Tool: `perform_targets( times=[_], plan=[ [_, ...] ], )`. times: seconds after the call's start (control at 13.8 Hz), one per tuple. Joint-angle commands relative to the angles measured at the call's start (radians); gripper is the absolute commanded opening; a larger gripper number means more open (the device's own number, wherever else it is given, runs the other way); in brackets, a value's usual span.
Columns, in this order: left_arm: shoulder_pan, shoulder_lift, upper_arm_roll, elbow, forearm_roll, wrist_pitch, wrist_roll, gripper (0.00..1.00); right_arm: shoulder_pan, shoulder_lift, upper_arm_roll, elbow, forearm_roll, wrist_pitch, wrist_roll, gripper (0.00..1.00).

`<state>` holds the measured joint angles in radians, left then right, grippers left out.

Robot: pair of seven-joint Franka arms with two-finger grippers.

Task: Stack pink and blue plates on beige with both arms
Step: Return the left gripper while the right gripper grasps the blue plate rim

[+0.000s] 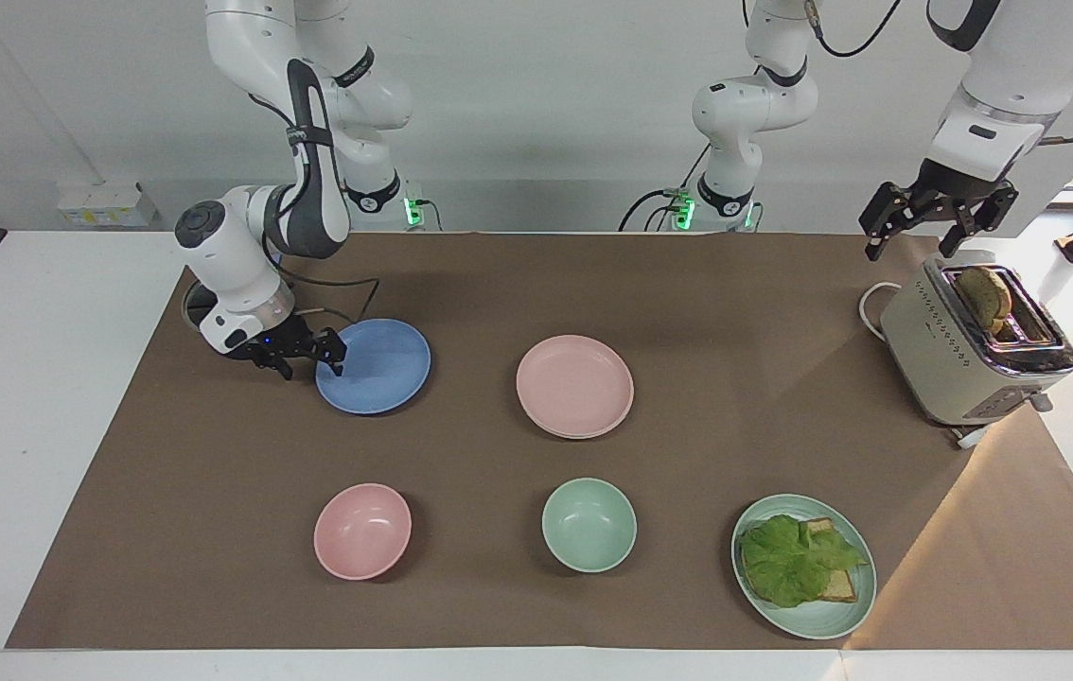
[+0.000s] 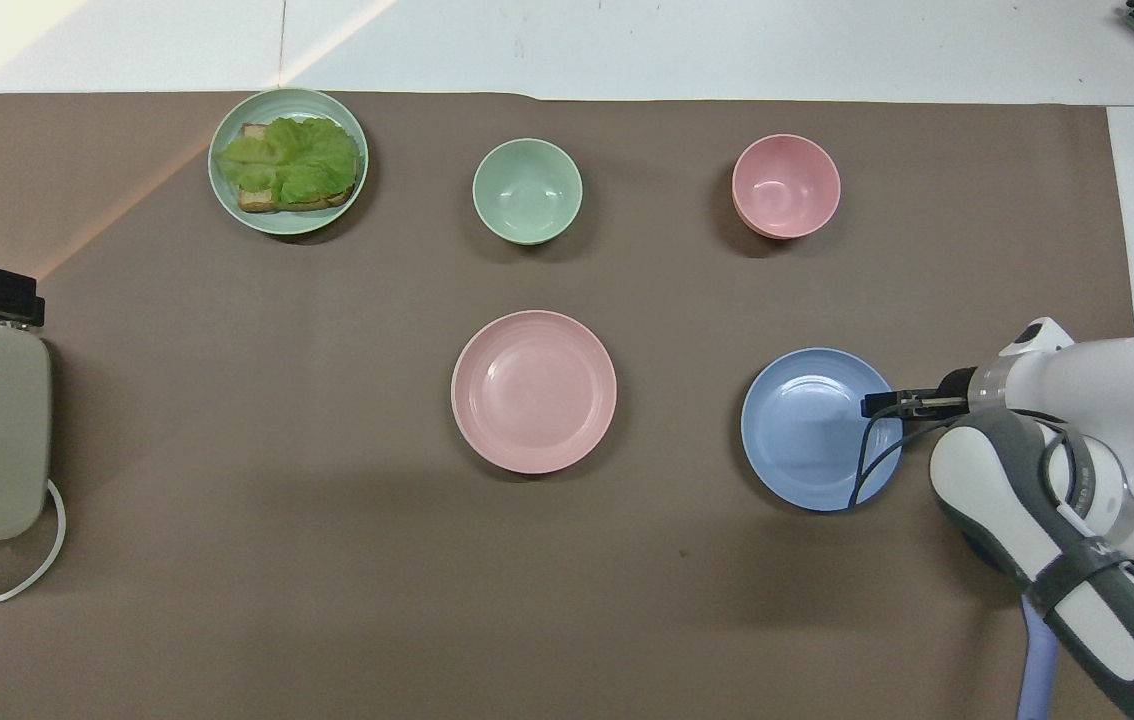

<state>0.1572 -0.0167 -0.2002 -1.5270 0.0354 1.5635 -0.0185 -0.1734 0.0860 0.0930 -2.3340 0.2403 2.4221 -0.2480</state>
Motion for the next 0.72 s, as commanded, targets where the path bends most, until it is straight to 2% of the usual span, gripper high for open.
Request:
perform_targets(
  times=[0.0,0.07,0.29,0.43,0.65],
  plan=[
    [0.005,-0.008,0.007,-0.002,0.005,-0.014,0.006,1.00,-0.017,-0.015,0.007,-0.036,0.053,0.003,-0.053,0.75],
    [0.004,-0.008,0.007,-0.002,0.005,-0.013,0.006,1.00,-0.015,-0.015,0.007,-0.035,0.053,-0.008,-0.051,0.60],
    [0.005,-0.006,0.007,-0.002,0.005,-0.014,0.006,1.00,-0.017,-0.012,0.007,-0.025,0.056,-0.012,-0.050,0.02],
    [0.008,-0.008,0.007,-0.002,0.005,-0.014,0.005,1.00,-0.015,-0.012,0.007,-0.013,0.057,-0.024,-0.048,0.00],
    [0.005,-0.011,0.007,-0.007,0.005,-0.014,0.006,1.00,-0.005,-0.023,0.008,0.063,0.057,-0.148,-0.039,0.00]
  ],
)
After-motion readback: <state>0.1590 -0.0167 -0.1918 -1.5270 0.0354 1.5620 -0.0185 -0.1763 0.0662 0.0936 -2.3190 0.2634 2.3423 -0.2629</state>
